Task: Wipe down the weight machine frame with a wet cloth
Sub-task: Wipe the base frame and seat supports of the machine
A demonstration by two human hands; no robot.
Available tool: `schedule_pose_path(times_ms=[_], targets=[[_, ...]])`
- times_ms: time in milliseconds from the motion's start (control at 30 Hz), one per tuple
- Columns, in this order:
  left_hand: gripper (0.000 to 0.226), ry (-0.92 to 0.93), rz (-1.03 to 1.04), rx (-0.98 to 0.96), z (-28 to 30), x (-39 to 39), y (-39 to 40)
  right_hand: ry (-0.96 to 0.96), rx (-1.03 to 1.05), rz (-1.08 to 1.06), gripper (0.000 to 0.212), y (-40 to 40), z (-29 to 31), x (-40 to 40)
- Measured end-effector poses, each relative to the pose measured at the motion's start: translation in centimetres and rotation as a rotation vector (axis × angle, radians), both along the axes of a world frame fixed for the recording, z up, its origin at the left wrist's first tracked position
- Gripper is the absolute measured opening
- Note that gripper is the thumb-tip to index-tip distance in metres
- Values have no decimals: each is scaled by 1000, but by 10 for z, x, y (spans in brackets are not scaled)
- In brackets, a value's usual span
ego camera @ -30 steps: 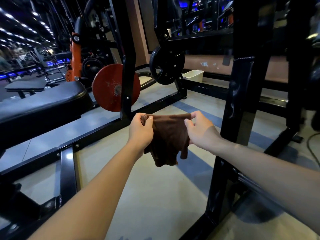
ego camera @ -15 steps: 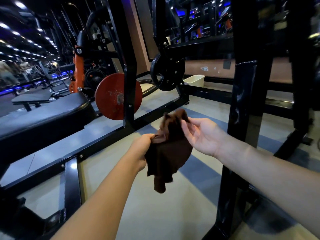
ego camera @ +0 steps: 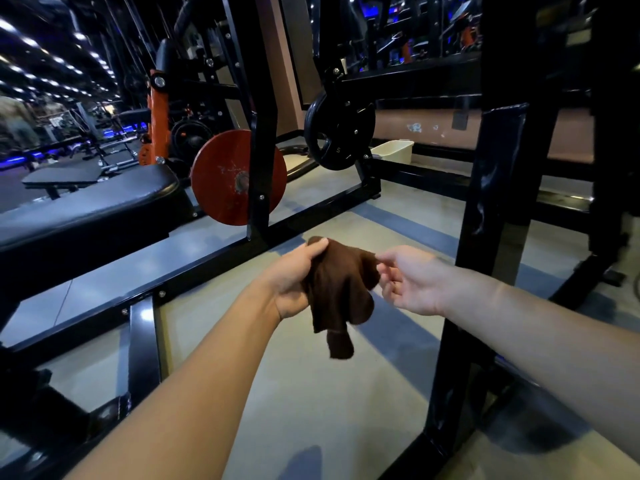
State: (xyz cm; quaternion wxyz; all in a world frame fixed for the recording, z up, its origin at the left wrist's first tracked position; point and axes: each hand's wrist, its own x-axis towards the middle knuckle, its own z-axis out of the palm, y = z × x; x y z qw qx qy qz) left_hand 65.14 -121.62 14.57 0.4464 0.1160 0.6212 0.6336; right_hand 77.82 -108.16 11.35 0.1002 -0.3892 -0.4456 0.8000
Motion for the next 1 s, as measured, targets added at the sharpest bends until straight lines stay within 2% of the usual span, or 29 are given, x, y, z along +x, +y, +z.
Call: schedule_pose_path(times_ms=[67, 167, 200, 233, 333, 433, 500, 600, 700, 767, 833, 900, 933, 1000], targets=[[37, -41, 34, 68, 4, -2, 0, -78, 111, 3, 22, -3, -6, -1], [35, -58, 58, 117, 6, -3, 1, -78, 67, 150, 59, -6, -9, -1], [35, -52, 68, 113, 6, -4, 1, -54, 34, 202, 64, -7, -10, -1], [34, -50, 75, 104, 7, -5, 0, -25, 18, 230, 61, -7, -11, -1], [32, -22, 91, 42, 7, -6, -3, 84, -2, 186, 28, -7, -11, -1], [26, 189, 117, -50, 1, -7, -4, 170, 18, -14, 26, -6, -4, -3], [21, 348, 158, -120, -5, -10, -5, 151, 196, -97, 30, -5, -2, -4], [15, 474, 223, -194, -14, -15, -8, 71, 573, -108, 44, -2, -3, -3], [20, 559, 295, -191, -15, -18, -6, -2, 995, -59, 20, -1, -1, -3], [34, 581, 333, -150, -16, -21, -3, -10, 1099, -41, 15, 2, 3, -2], [32, 626, 307, -137, -13, -22, -3, -6, 1101, -2, 27, 7, 7, -1], [30, 609, 180, -100, -10, -24, -7, -64, 1103, 117, 49, 11, 12, 4], [37, 575, 91, -76, -10, -24, -9, -128, 1145, 177, 57, 13, 12, 6], [50, 624, -71, -114, -11, -22, -14, -249, 1299, 237, 57, 16, 12, 9]])
